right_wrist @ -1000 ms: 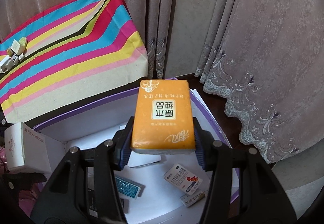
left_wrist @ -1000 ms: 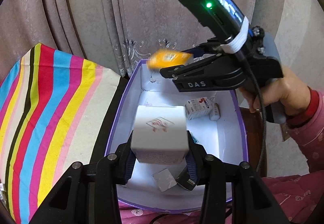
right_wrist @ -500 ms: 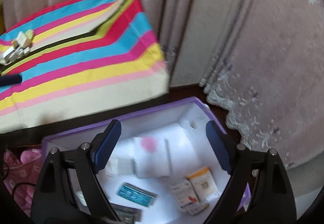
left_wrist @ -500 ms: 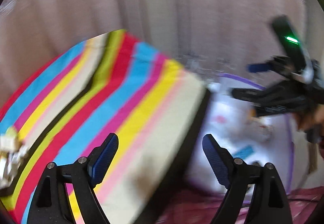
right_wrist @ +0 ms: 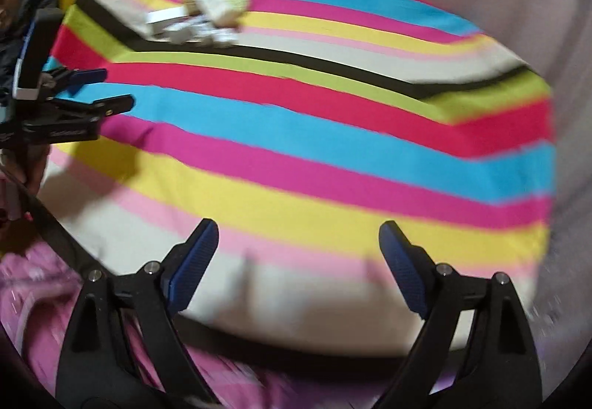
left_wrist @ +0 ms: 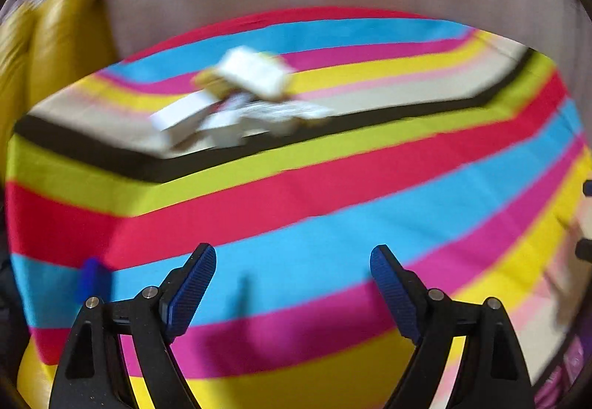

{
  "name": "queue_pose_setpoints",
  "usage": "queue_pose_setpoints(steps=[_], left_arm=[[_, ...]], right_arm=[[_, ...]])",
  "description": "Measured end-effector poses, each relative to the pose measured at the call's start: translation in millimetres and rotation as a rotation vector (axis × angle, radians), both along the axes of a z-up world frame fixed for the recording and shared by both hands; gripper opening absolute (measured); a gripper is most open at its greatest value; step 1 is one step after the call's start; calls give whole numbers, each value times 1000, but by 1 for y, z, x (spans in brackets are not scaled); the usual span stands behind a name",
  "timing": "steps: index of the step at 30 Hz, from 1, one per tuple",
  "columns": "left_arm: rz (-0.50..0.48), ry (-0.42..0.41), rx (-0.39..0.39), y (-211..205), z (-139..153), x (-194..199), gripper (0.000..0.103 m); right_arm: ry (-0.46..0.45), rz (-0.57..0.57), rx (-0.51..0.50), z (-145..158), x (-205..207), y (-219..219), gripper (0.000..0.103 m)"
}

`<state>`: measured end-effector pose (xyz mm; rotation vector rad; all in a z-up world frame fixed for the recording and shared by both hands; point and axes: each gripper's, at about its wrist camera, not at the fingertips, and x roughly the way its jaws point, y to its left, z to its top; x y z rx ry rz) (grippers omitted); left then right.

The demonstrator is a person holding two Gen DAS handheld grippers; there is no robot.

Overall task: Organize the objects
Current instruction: 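Move both grippers back over the table toward the box pile, then grasp the white DING ZHI DENTAL box with the right gripper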

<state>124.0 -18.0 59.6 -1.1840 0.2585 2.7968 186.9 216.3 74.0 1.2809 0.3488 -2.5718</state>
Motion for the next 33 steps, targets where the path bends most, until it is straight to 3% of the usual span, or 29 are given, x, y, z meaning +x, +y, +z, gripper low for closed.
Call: queue_pose_setpoints(steps=[6,13,18,23,31,32,33], left_arm=[[163,-48,22,-62,-19,-20,87],[181,-96,81,-81,-31,-29,87],[221,-123,129,-90,-37,-35,101],[238,-131,122,-89,-39,-37,103],[237,-132,125,-87,-39,-36,103],[237,-132,126,-88,-39,-36,103],[237,-132,126,-87,-39,-36,103]], right_arm=[[-18,109,13,-23,-76,-68,90],[-28,119,-26,-40,-175,-111,90],[-41,115,-40,-52,-233,-133,89],[-29,100,-79,-56,-279,-149,84],[-3,85,-89,-57,-318,-171,72],[0,95,-88,-57,-317,-173,69],[2,103,-94,-56,-315,-175,56]])
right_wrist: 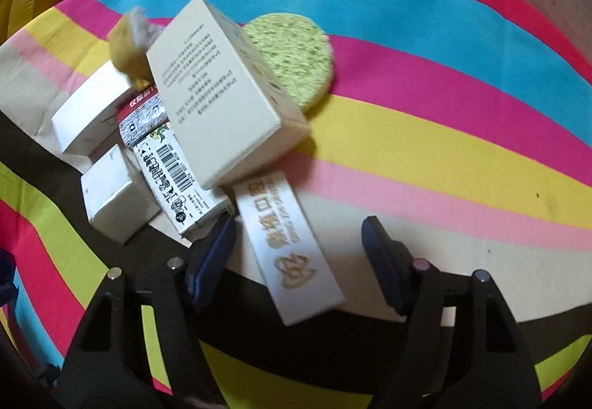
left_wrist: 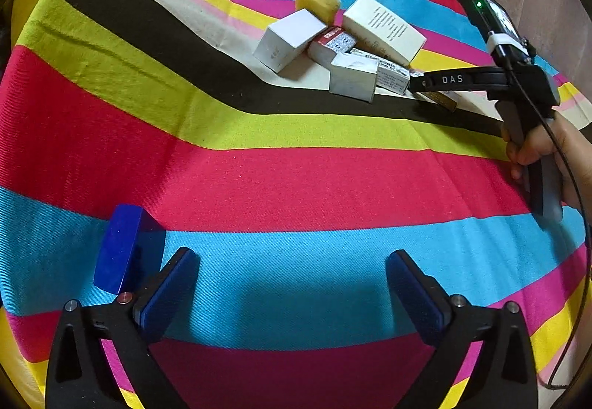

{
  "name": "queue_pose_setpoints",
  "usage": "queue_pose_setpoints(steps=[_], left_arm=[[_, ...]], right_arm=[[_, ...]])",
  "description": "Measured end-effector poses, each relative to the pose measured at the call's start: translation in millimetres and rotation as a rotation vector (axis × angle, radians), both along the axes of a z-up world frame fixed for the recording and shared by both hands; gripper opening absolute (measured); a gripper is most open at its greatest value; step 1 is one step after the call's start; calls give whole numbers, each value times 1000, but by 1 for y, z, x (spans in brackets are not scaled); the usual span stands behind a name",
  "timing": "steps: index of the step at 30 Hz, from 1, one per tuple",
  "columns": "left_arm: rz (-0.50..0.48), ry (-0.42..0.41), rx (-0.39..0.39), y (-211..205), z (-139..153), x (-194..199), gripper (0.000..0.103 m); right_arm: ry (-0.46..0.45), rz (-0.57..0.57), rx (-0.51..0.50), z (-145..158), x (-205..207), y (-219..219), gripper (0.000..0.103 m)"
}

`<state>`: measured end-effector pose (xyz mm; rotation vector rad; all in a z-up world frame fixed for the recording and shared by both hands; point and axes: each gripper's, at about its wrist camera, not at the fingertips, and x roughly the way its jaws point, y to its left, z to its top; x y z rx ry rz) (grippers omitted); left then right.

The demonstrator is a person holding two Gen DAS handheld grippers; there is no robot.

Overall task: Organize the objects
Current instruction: 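Grasp the white DING ZHI DENTAL box with the right gripper, then grasp the small white box with the left gripper while the right holds the dental box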

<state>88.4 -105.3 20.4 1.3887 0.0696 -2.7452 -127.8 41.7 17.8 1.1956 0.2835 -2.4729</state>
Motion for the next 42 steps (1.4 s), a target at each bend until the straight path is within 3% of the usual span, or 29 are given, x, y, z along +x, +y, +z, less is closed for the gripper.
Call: queue_pose_setpoints(steps=[1,2,13,20,25,34,38,40,41,42], left_arm=[[0,0,0,0,0,0,103],[0,0,0,0,0,0,103],[0,0,1,-1,1,0,103],[41,-10,0,-1,2,-7,103],[16,-60,0,18,3,-49,103],[-66,-26,-39,47,2,-156,103],[-70,-31,-9,50,0,-186,102],[-68,1,-6,50,2,-186,83],[-78,26,-7,51,5,-181,54],[-89,29,-9,52,6,-176,47]], right_arm=[[6,10,5,1,4,-2,38],[8,24,10,2,9,-3,34],[-2,111,25,5,112,35,34],[15,68,4,5,154,76,34],[33,52,10,10,165,88,34],[36,52,19,9,165,87,34],[31,52,9,8,164,88,35],[29,52,5,8,164,88,35],[28,51,4,8,164,88,35],[28,51,1,7,164,88,35]])
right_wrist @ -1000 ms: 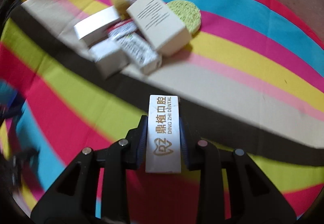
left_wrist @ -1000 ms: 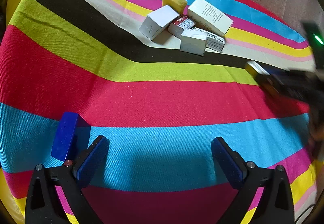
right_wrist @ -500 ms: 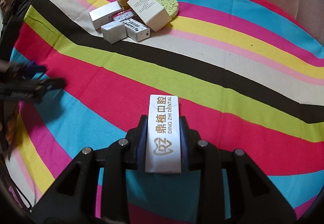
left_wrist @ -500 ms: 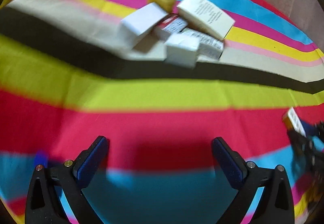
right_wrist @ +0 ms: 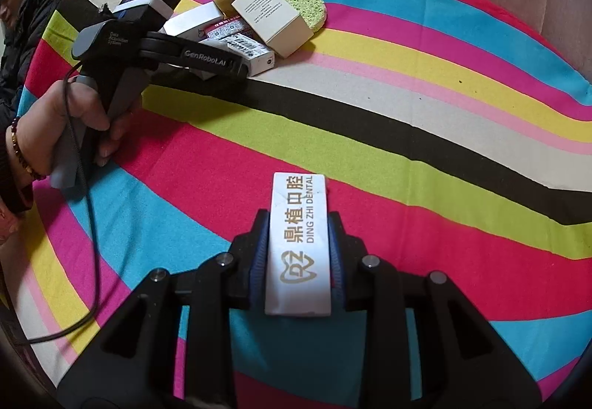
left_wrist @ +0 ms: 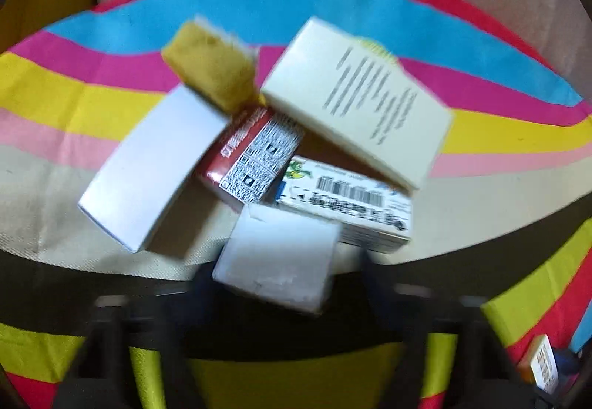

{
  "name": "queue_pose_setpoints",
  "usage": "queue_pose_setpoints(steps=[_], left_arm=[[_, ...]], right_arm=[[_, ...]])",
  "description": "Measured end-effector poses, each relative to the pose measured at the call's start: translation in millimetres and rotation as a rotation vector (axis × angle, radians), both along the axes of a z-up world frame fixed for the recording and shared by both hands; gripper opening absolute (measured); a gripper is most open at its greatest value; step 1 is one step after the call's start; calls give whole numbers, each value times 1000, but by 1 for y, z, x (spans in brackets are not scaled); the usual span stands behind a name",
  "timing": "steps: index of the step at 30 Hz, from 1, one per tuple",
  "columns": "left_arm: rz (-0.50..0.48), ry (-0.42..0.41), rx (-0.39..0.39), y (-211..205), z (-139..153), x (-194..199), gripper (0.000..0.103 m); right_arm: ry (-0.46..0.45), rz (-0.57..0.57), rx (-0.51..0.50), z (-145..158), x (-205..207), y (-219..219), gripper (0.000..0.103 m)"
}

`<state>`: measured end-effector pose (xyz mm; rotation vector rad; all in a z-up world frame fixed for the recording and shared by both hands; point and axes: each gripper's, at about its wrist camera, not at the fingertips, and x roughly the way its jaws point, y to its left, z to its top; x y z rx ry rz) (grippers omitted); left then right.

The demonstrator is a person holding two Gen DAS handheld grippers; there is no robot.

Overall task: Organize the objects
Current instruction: 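Grasp the small white box with the left gripper while the right holds the dental box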

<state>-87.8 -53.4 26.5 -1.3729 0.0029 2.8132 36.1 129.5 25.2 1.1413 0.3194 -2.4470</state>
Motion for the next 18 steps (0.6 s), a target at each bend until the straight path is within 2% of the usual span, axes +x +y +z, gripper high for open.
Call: queue_pose_setpoints(steps=[3,13,18], left_arm=[[-27,-2,13,1,1,21,47],[-7,14,73,-18,5,167,46],[30,41,38,-29,7,202,46]], right_arm=[[-2,-3,-6,-1,0,0,35],[-4,-4,-9,-2,0,0,35],[-2,-4,-6,-2,0,0,35]])
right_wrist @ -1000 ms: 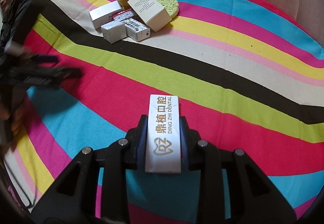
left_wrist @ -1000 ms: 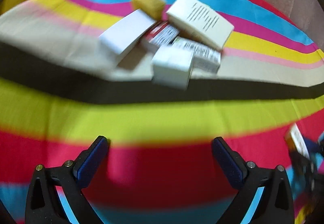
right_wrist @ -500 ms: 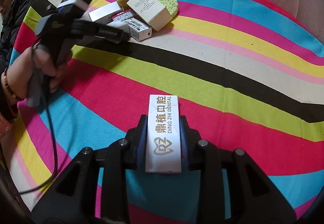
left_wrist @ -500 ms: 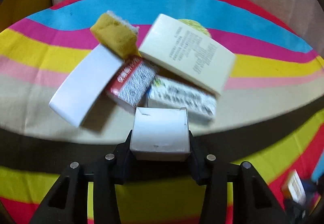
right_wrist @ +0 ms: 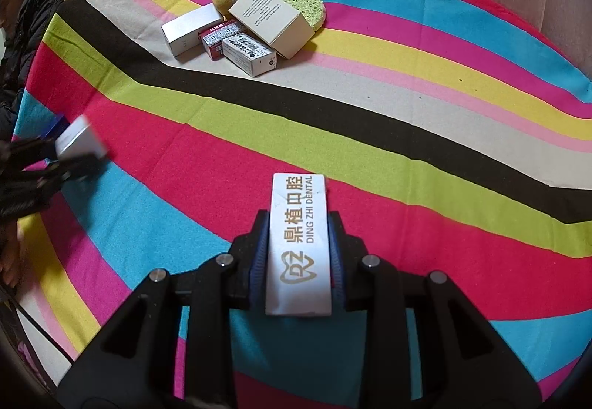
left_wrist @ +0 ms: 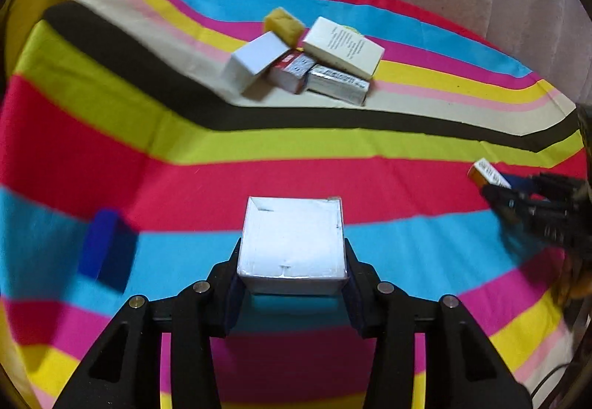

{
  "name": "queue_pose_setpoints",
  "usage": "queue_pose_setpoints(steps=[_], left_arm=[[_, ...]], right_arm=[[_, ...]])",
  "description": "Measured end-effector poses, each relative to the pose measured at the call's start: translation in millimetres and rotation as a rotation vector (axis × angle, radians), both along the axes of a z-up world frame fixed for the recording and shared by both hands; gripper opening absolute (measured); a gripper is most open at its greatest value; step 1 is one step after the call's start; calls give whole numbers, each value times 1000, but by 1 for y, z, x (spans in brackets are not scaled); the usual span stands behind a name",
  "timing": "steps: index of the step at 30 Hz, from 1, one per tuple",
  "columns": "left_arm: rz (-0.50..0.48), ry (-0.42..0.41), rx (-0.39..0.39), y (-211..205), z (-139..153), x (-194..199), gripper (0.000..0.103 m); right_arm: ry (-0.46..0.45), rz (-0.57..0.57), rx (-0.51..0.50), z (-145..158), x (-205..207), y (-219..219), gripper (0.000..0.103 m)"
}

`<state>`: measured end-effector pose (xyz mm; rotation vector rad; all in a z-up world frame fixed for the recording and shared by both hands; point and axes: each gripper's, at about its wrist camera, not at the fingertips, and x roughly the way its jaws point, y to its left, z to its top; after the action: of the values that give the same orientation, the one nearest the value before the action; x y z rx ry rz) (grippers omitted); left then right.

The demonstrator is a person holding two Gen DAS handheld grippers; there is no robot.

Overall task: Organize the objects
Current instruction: 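Grasp the small white box with the left gripper while the right holds the dental box, then carry both boxes to the purple-rimmed storage box and release them inside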

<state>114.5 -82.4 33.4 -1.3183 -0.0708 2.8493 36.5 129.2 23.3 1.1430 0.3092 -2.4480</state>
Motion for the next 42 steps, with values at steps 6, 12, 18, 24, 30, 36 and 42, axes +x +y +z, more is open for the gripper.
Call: queue_pose_setpoints(steps=[6,12,18,24,30,36,42], left_arm=[[6,-17,-33,2,-1,3,47],[-9,-17,-39,5,-2,0,47],[-9,-17,-37,4,-1,1,47],[-7,-18,-33,4,-1,1,48],[-7,-19,-30,5,0,0,48],[-7,-19,-30,4,0,1,48],[1,-20,-36,4,1,3,47]], right_arm=[[-1,1,-2,0,0,0,35],[-4,0,-9,1,0,0,35],[-4,-1,-9,2,1,0,35],[-6,-1,-15,2,1,1,35],[-7,-12,-19,1,2,0,35],[-41,-59,-94,3,25,-2,35],[-62,-33,-70,6,58,-8,35]])
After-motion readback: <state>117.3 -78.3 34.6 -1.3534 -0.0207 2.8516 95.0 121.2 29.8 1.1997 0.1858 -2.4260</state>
